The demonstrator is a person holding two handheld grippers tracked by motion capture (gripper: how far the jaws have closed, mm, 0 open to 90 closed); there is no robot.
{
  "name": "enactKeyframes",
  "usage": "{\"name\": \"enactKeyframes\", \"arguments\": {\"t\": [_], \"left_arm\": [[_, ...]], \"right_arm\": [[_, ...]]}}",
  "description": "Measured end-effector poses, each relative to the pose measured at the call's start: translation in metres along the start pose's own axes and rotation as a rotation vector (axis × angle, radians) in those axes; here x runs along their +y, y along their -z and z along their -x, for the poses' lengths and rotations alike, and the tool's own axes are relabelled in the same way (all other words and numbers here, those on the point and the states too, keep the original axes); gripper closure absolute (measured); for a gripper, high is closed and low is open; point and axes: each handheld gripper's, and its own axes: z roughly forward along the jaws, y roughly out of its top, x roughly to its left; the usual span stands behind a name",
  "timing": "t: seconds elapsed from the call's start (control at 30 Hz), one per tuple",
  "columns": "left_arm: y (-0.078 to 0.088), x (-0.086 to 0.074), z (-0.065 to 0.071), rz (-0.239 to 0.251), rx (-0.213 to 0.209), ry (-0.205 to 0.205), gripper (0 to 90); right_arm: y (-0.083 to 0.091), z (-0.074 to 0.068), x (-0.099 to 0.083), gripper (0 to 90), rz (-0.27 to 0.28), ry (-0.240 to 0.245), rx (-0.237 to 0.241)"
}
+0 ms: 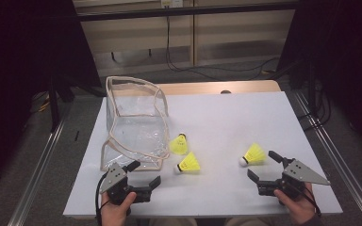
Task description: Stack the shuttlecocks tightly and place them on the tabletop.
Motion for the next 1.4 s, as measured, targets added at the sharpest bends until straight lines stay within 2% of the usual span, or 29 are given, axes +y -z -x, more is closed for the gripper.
{"name": "enactKeyframes", "arguments": {"t": [0.7, 0.77, 0.87, 1.07, 1.4], "left_arm": [[-0.014, -0.001, 0.008, -0.043, -0.030, -0.021, 3.0], [-0.017, -0.001, 0.010, -0.039, -0.043, -0.010, 2.9], [-0.020, -0.001, 0.013, -0.056, -0.055, -0.023, 3.0], [-0.025, -0.001, 0.015, -0.059, -0.066, -0.009, 2.9], [-0.035, 0.000, 0.023, -0.086, -0.103, -0.021, 3.5]], "right_arm": [[-0.001, -0.001, 0.000, 0.6, 0.000, 0.007, 0.005], [-0.001, -0.001, 0.000, 0.6, 0.001, 0.008, 0.005], [-0.001, -0.001, 0.000, 0.6, 0.000, 0.008, 0.006], [-0.001, -0.001, 0.000, 0.6, 0.001, 0.007, 0.008], [-0.001, -0.001, 0.000, 0.6, 0.000, 0.012, 0.006]]}}
